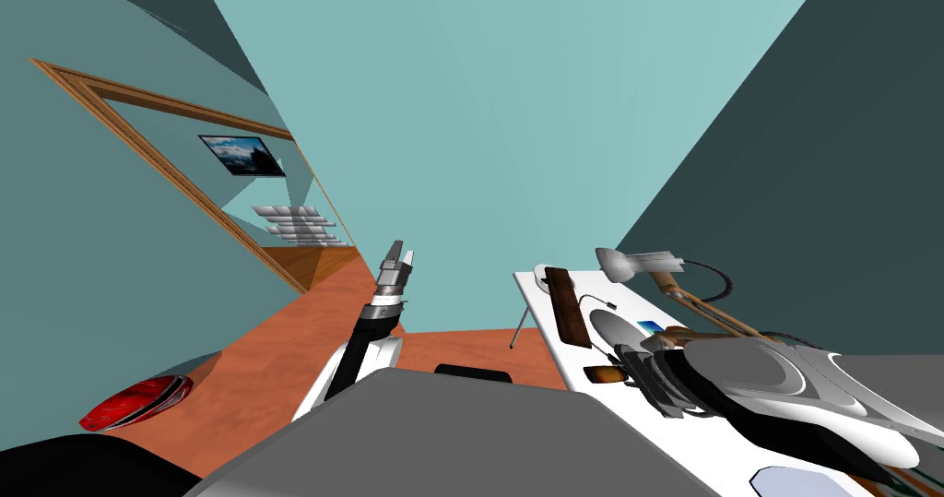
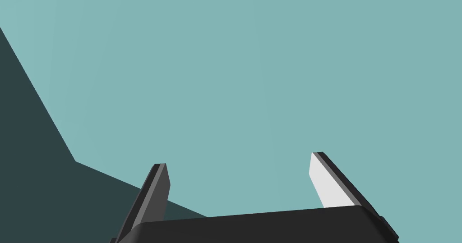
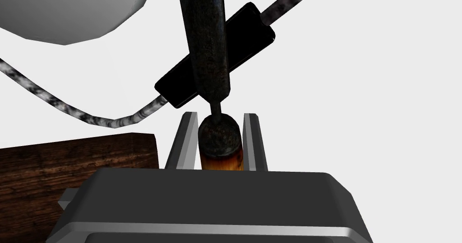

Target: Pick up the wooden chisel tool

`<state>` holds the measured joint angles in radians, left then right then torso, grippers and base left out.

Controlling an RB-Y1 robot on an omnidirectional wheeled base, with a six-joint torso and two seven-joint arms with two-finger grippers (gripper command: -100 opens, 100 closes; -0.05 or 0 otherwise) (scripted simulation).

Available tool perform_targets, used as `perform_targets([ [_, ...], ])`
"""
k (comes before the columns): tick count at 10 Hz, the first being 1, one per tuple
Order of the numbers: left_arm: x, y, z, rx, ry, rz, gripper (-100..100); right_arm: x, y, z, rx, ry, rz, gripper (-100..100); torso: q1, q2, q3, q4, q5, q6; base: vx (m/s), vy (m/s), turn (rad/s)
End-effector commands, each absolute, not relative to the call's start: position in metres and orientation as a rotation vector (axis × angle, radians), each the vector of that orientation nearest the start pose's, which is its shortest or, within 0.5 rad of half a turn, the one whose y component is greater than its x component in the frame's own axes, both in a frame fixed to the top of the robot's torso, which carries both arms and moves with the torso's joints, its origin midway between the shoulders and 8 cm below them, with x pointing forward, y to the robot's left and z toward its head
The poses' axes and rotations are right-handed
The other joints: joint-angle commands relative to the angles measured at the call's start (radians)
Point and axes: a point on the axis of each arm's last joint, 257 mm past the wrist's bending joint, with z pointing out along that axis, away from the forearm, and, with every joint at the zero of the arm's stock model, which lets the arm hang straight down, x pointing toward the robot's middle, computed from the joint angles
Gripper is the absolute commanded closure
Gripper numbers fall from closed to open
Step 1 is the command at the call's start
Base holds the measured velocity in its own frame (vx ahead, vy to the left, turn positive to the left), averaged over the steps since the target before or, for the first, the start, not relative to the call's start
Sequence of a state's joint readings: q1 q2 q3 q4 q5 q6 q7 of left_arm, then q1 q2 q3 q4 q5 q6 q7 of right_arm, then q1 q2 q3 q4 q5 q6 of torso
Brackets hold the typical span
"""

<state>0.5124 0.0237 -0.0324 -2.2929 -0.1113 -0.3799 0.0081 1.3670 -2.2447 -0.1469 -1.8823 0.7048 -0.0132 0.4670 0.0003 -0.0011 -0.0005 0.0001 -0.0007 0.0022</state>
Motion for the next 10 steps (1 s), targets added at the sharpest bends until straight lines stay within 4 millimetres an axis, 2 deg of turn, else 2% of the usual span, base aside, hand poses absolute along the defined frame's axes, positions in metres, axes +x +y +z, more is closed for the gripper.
perform_targets([
  [1, 0.363, 0.26, 0.001, -0.674, 0.774, -1.233, 0, 0.221, -0.494, -0.34, -2.132, 2.08, -0.221, 100, 0.0, 0.0, 0.0, 0.0, 0.0, 0.0, 0.0, 0.0, 0.0],
  [2, 0.363, 0.26, 0.001, -0.674, 0.774, -1.233, 0, 0.221, -0.494, -0.34, -2.132, 2.08, -0.222, 0, 0.0, 0.0, 0.0, 0.0, 0.0, 0.0, 0.0, 0.0, 0.0],
  [3, 0.363, 0.26, 0.001, -0.674, 0.774, -1.233, 0, 0.228, -0.496, -0.335, -2.141, 2.069, -0.22, 100, 0.0, 0.0, 0.0, 0.0, 0.0, 0.0, -0.02, 0.015, -0.072],
  [7, 0.363, 0.26, 0.001, -0.674, 0.774, -1.233, 0, 0.245, -0.498, -0.321, -2.166, 2.042, -0.217, 100, 0.002, 0.002, 0.001, 0.0, 0.001, 0.0, -0.023, 0.026, -0.075],
  [9, 0.363, 0.26, 0.001, -0.674, 0.774, -1.233, 0, 0.246, -0.497, -0.319, -2.166, 2.041, -0.219, 100, 0.002, 0.002, 0.001, 0.0, 0.001, 0.0, -0.013, 0.014, -0.03],
  [10, 0.363, 0.26, 0.001, -0.674, 0.774, -1.233, 0, 0.246, -0.497, -0.319, -2.167, 2.041, -0.216, 0, 0.001, 0.001, 0.001, 0.0, 0.0, 0.0, 0.0, 0.0, 0.0],
])
